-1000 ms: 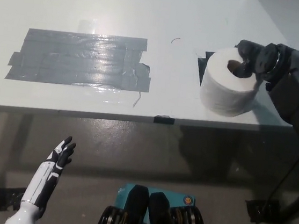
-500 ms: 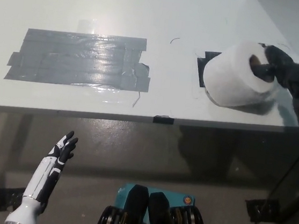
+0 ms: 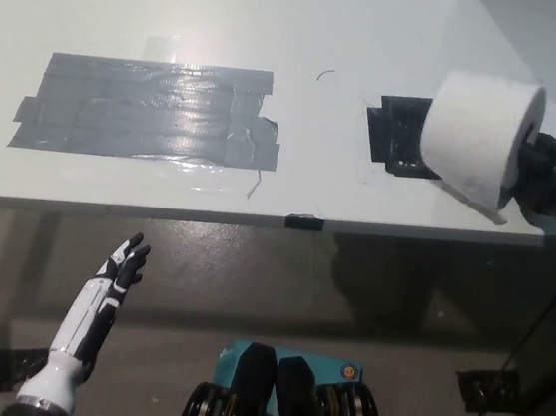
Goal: A toilet paper roll is kept on the black spot on the desk infront of the robot and the robot inserts its right thumb into the hole in the centre to grab the roll. Then it passes the roll to a person.
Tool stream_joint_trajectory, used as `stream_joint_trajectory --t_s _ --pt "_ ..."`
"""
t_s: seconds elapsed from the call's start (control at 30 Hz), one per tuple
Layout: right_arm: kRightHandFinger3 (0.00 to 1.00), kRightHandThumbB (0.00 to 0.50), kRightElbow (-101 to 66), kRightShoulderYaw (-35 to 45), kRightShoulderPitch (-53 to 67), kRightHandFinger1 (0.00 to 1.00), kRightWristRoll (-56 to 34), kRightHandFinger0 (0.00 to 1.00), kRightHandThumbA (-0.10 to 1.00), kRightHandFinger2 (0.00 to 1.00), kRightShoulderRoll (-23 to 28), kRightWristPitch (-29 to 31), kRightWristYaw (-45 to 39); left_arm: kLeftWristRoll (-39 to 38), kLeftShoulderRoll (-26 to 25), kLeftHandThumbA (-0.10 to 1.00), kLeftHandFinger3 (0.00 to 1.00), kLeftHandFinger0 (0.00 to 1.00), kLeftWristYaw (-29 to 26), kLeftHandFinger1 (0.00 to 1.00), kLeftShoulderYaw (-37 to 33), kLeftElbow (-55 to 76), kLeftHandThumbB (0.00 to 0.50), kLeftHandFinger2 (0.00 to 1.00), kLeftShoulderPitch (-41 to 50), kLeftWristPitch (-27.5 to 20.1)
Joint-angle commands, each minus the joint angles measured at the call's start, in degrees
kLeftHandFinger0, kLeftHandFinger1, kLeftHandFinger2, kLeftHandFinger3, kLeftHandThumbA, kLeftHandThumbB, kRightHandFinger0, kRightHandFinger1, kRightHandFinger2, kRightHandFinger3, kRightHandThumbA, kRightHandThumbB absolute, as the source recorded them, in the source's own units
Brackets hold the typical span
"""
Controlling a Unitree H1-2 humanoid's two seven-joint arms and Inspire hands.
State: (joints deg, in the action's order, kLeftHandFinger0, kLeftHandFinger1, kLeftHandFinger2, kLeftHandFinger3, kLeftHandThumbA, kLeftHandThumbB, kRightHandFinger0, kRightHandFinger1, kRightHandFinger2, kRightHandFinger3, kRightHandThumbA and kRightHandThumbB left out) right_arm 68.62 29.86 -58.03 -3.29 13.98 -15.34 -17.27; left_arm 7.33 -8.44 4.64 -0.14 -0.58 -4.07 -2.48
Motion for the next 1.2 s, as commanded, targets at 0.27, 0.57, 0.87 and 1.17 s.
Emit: stream_joint_trajectory --t_s 0.27,0.57,0.87,1.17 --pt "1.00 0.102 -14.6 10.0 -3.9 0.16 -22.3 0.00 -0.10 0.66 -4.3 -11.6 -1.3 0.7 0.0 1.00 1.00 1.00 -0.3 1.00 -0.7 -0.6 0.301 1.00 -8.6 -0.1" --pt "1.00 0.124 -26.5 2.7 -5.5 0.29 -32.2 0.00 -0.10 0.80 -5.7 -11.6 3.1 0.2 0.0 1.00 1.00 1.00 0.1 1.00 -0.8 -2.4 0.270 1.00 -11.8 -0.8" --pt "0.64 0.172 -30.8 -4.0 -6.5 0.24 -37.5 0.00 -0.10 0.77 -5.3 -11.6 7.2 0.1 0.3 0.98 1.00 1.00 0.1 1.00 -1.0 -2.2 0.267 1.00 -12.2 -0.8" --pt "0.84 0.135 -30.8 -10.0 -7.2 0.25 -44.0 0.00 -0.10 0.72 -4.0 -11.6 12.2 -1.2 0.4 0.97 1.00 1.00 0.6 1.00 -1.1 -2.2 0.286 1.00 -12.1 -0.5"
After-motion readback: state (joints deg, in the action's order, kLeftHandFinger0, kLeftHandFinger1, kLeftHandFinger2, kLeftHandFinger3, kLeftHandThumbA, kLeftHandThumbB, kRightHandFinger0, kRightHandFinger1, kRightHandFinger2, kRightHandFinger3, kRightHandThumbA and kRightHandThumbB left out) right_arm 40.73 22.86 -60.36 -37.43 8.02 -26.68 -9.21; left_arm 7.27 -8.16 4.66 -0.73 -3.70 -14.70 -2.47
